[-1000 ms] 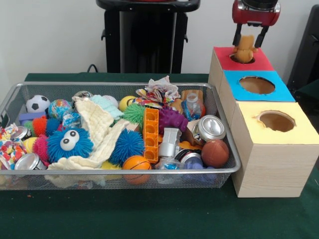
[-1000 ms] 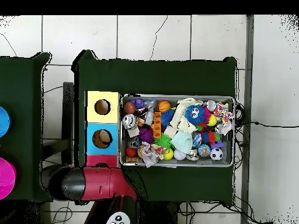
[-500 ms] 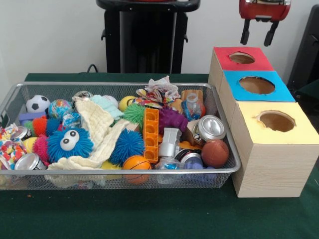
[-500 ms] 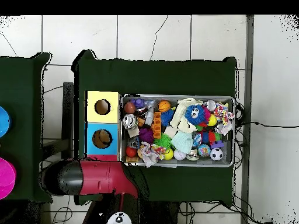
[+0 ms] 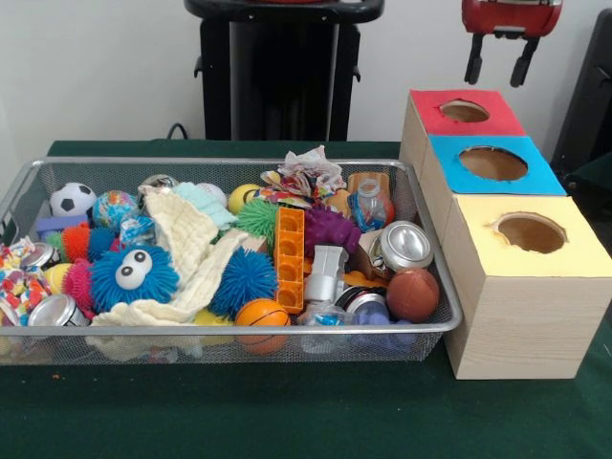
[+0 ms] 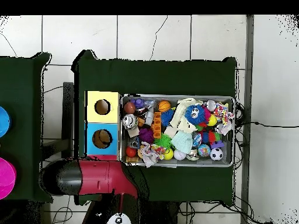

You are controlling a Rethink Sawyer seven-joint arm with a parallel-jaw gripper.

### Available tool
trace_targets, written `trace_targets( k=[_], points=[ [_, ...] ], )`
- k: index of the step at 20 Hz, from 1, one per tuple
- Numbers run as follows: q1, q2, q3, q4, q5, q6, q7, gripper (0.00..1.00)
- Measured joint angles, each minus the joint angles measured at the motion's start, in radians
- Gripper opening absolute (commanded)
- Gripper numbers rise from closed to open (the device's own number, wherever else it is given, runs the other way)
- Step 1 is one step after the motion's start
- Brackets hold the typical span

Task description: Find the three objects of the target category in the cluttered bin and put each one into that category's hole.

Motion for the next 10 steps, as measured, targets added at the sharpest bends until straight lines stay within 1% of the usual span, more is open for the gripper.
trace_targets(
  k=[5,10],
  points=[
    [-0.007,0.000,0.000,0.000,0.000,0.000,0.000,1.00],
    [-0.035,0.001,0.000,-0.011,-0.013,0.000,0.000,1.00]
  ],
)
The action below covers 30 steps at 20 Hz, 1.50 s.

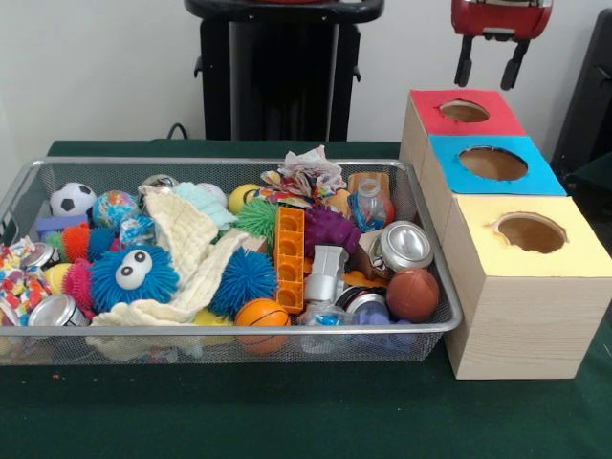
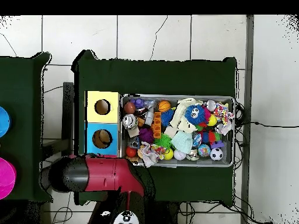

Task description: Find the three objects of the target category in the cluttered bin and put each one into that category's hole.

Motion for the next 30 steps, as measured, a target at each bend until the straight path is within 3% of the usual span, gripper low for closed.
trace_targets(
  k=[11,30],
  points=[
    [-0.085,0.002,0.002,-0.054,-0.061,0.000,0.000,1.00],
    [-0.203,0.001,0.066,-0.058,-0.162,0.000,0.000,1.00]
  ],
)
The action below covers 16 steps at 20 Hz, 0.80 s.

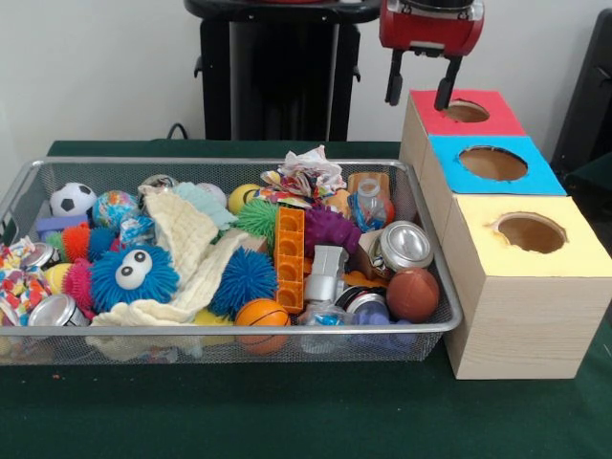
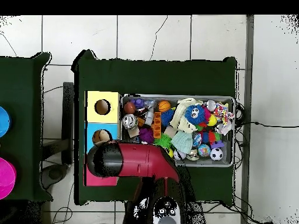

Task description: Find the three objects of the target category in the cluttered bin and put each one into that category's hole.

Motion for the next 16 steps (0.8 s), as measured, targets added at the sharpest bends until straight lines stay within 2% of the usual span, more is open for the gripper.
trace_targets(
  k=[16],
  points=[
    [-0.099,-0.009,0.057,0.000,-0.092,0.000,0.000,1.00]
  ],
)
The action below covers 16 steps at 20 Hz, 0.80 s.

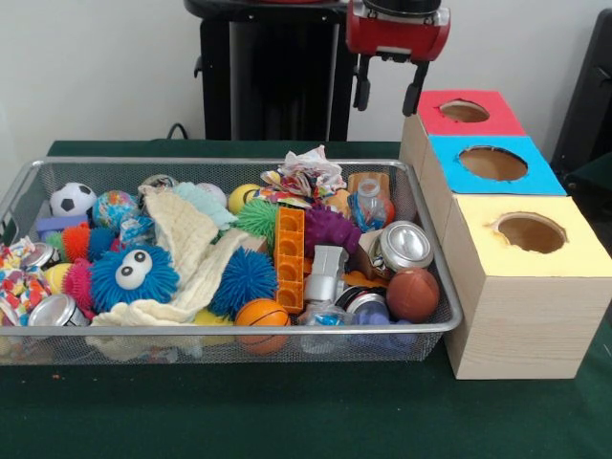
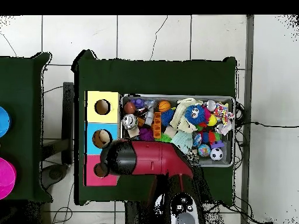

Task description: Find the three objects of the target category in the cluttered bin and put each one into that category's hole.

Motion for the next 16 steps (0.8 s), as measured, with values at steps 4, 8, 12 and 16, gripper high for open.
trace_targets(
  k=[4,8,12,16],
  points=[
    [-0.024,0.001,0.012,0.000,-0.023,-0.008,0.000,1.00],
    [-0.043,0.007,0.030,0.000,-0.047,-0.025,0.000,1.00],
    [-0.057,0.023,0.039,0.000,-0.074,-0.047,0.000,1.00],
    [-0.067,0.046,0.041,0.000,-0.101,-0.078,0.000,1.00]
  ],
)
